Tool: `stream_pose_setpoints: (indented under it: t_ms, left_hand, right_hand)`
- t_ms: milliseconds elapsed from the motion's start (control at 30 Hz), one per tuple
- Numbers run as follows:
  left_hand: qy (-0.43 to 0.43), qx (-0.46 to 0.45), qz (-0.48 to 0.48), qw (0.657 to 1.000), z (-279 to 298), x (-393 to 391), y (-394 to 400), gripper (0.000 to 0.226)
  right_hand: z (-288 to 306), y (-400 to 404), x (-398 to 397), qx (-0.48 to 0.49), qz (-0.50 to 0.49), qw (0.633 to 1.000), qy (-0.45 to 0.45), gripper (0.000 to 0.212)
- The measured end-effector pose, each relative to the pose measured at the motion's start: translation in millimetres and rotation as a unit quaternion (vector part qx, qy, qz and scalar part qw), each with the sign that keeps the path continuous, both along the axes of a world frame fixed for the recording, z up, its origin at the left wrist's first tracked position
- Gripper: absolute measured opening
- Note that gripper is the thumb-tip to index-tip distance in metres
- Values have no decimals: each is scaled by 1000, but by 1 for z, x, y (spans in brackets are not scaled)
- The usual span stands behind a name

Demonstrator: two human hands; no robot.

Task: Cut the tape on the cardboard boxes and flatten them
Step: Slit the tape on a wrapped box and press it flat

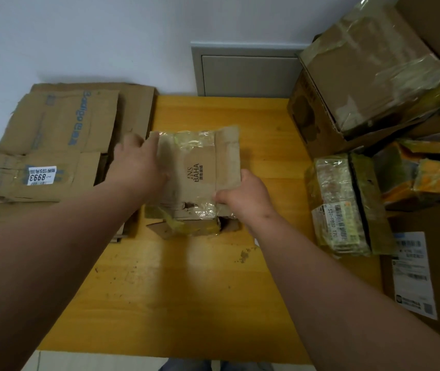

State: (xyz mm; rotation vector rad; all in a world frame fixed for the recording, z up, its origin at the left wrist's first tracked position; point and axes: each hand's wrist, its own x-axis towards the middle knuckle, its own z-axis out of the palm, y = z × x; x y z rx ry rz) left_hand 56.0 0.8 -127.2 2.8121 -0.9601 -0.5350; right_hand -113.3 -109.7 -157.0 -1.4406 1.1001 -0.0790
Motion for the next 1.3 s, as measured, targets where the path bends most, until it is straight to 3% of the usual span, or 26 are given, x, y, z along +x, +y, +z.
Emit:
stream_pose_setpoints:
  t_ms: [33,100,167,267,333,400,467,533,600,733,800,867,933,1033,1100,1200,1267,1300]
  left_hand:
    - [-40,8,-44,998,3,-4,-4,74]
    - [-9,-3,-88,996,11,-15,-15,63]
    - [84,4,-57,995,20,-24,-27,81]
    - [129,21,-22,991,33,-30,-41,107]
    - [148,16,3,989,37,-28,-45,94]
    - [169,-13,37,985,37,-23,-45,63]
    - [182,-40,51,981,34,-17,-42,37]
    - [225,-70,66,970,34,-14,-38,28]
    - [249,-92,70,962,36,-15,-36,21]
    - [245,-109,73,961,37,-17,-34,20]
    - [248,-121,80,958,38,-18,-32,18]
    - [243,-132,80,958,37,-18,-30,14]
    - [245,-147,84,955,36,-18,-28,13]
    - [254,-157,85,951,36,-18,-26,12]
    - [261,-157,87,948,35,-18,-23,14]
    - [262,-160,80,948,33,-19,-22,21]
    - [268,-164,77,946,33,-20,-22,23]
    - [273,-166,74,945,33,-20,-21,23]
  right_hand:
    - [2,2,2,-55,19,998,6,38]
    - [9,7,5,-122,51,991,0,32]
    - [13,15,4,-153,96,983,-19,30]
    - [17,20,-1,-139,184,972,-48,64]
    - [19,21,-4,-85,224,968,-78,76]
    - [18,20,-7,-5,225,969,-103,80]
    - [14,19,-9,66,195,973,-106,72]
    - [8,16,-10,49,201,977,-57,64]
    - [2,15,-8,-12,255,967,8,71]
    - [-4,24,0,-30,313,947,58,87]
    - [-8,27,-1,-74,283,953,71,76]
    - [-10,27,-7,-134,266,950,97,48]
    - [-12,26,-16,-129,274,947,110,19]
    - [-7,19,-25,3,248,967,52,28]
    - [-2,9,-21,29,178,983,17,37]
    - [-4,-11,0,-110,100,987,57,34]
    - [-11,-21,18,-236,105,960,110,27]
    - [-16,-25,27,-268,124,947,126,40]
